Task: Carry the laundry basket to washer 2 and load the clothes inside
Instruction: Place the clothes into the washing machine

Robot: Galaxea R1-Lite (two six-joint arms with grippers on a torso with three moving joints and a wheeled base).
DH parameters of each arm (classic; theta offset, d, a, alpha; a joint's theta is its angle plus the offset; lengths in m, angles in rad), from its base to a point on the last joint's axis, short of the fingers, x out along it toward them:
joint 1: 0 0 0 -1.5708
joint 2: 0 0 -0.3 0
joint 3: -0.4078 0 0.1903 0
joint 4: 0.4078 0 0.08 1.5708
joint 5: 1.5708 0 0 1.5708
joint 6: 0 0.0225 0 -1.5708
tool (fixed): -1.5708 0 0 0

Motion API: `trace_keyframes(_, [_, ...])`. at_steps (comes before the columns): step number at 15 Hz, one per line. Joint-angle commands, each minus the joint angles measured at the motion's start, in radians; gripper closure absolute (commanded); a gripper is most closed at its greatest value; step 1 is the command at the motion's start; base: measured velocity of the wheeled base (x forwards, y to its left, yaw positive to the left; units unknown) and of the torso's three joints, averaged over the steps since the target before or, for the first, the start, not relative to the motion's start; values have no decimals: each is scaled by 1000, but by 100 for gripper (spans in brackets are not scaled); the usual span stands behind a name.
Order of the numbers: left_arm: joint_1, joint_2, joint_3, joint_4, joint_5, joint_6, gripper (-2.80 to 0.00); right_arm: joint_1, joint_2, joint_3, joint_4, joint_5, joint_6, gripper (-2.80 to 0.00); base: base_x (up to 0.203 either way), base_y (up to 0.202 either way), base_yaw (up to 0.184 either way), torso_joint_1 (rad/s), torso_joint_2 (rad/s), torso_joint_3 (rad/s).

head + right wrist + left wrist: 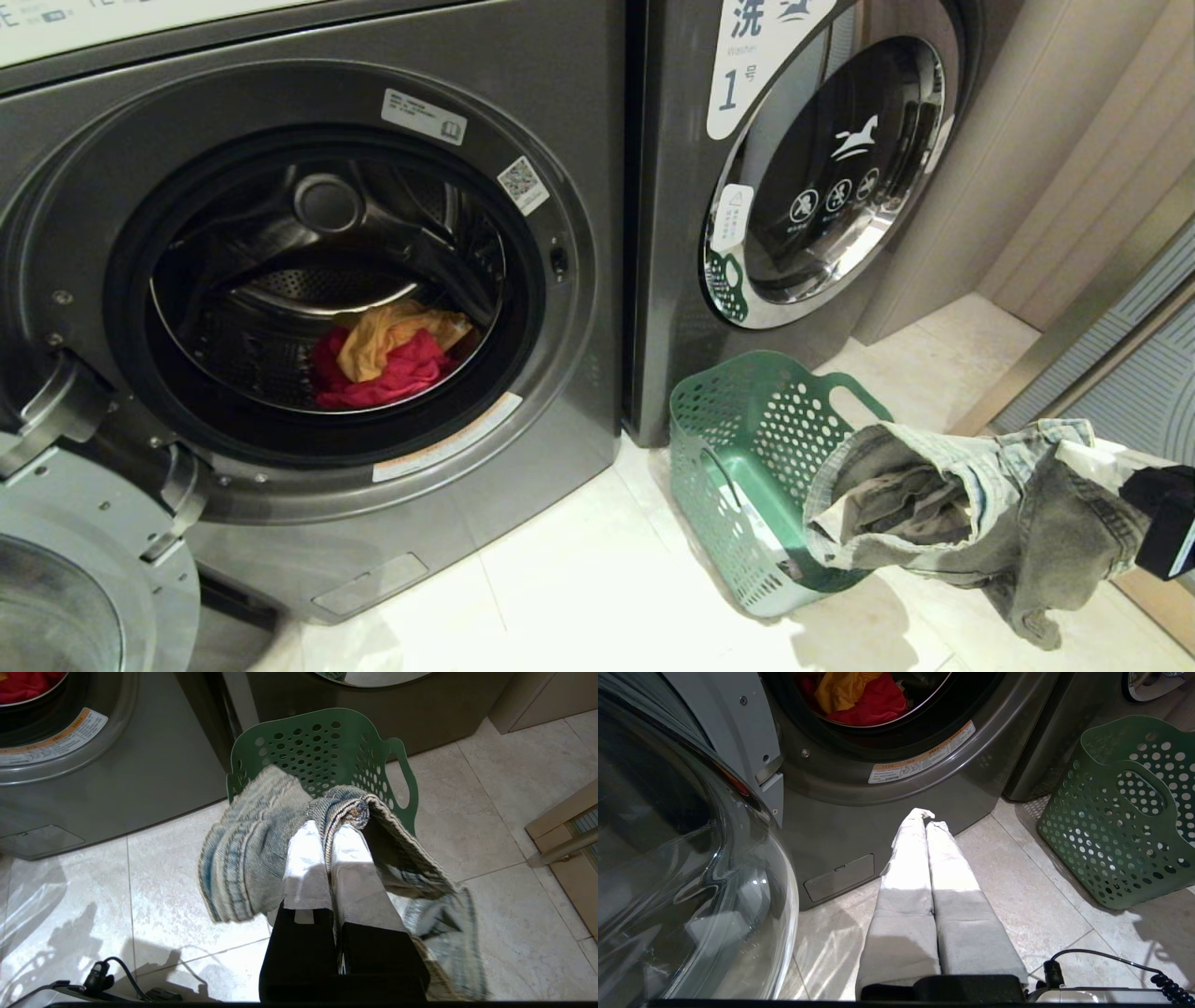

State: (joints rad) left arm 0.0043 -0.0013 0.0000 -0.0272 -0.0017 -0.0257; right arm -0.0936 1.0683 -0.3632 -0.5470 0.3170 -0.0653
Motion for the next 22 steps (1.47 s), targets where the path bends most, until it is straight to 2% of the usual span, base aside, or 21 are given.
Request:
trace_keyframes(1, [0,0,11,0,0,0,0,0,1,3,-4,2,-2,0,0,0,0,0,0,0])
trace_keyframes(7, [0,0,11,0,0,0,0,0,6,0,-4,2,-4,0,0,0,0,0,0,0])
trace_keyframes(18, [0,0,11,0,0,0,0,0,29,-11,-7,2,-10,0,2,-9,172,3,2,3])
trace_keyframes(22, [0,0,11,0,0,0,0,0,78,-9,-79,2,-11,0,1,-8,176,0,3,1])
